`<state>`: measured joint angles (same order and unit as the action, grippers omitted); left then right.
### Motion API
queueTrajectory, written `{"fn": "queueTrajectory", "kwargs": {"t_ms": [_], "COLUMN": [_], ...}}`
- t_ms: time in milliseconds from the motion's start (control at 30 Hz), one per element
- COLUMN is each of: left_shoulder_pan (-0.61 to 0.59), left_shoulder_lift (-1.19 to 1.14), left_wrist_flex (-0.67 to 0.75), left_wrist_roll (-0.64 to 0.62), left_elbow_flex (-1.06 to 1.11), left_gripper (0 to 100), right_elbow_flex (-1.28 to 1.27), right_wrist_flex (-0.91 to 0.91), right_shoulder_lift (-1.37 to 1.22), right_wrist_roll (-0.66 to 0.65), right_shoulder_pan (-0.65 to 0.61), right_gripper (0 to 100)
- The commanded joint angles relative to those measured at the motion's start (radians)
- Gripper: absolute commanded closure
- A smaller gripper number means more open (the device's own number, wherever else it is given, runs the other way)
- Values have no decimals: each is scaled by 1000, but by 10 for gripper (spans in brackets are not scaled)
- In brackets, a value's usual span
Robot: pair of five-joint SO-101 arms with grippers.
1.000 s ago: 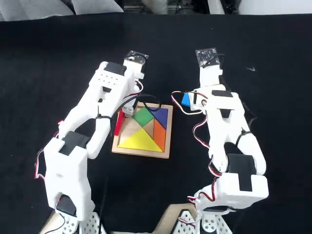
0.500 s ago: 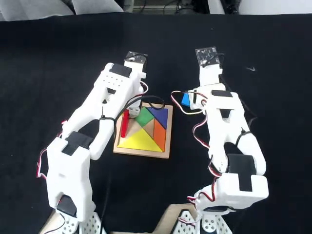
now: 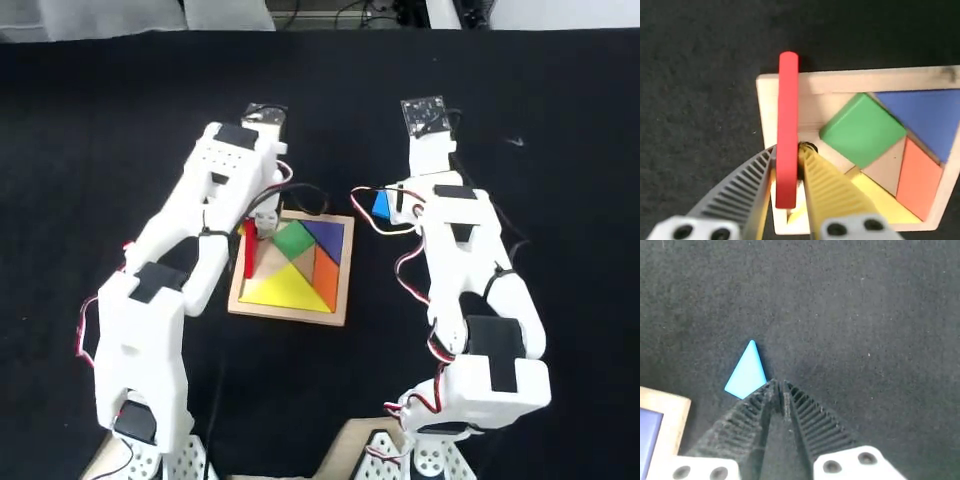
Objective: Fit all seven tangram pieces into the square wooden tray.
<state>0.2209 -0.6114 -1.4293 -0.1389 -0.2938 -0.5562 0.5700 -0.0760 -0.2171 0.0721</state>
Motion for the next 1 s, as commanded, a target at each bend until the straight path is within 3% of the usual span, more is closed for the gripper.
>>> {"fn": "queueTrajectory", "kwargs": {"t_ms": [0, 600, 833, 967], "left_shoulder_pan": [-53, -101, -137, -134], "left_shoulder_lift": [-6, 44, 273, 422], "left_wrist_flex": [-64, -124, -25, 118], "left_wrist_roll": [0, -29, -55, -84], "left_elbow_flex": [-7, 97, 328, 513], "left_gripper": [970, 970, 970, 970], "right_elbow_flex": [58, 58, 58, 58], "right_wrist_flex": [-17, -17, -17, -17], "right_shoulder_lift": [2, 2, 2, 2], "right_wrist_roll": [-8, -8, -8, -8], "right_shoulder_pan": [8, 6, 6, 6], "right_gripper": [986, 986, 986, 986]}}
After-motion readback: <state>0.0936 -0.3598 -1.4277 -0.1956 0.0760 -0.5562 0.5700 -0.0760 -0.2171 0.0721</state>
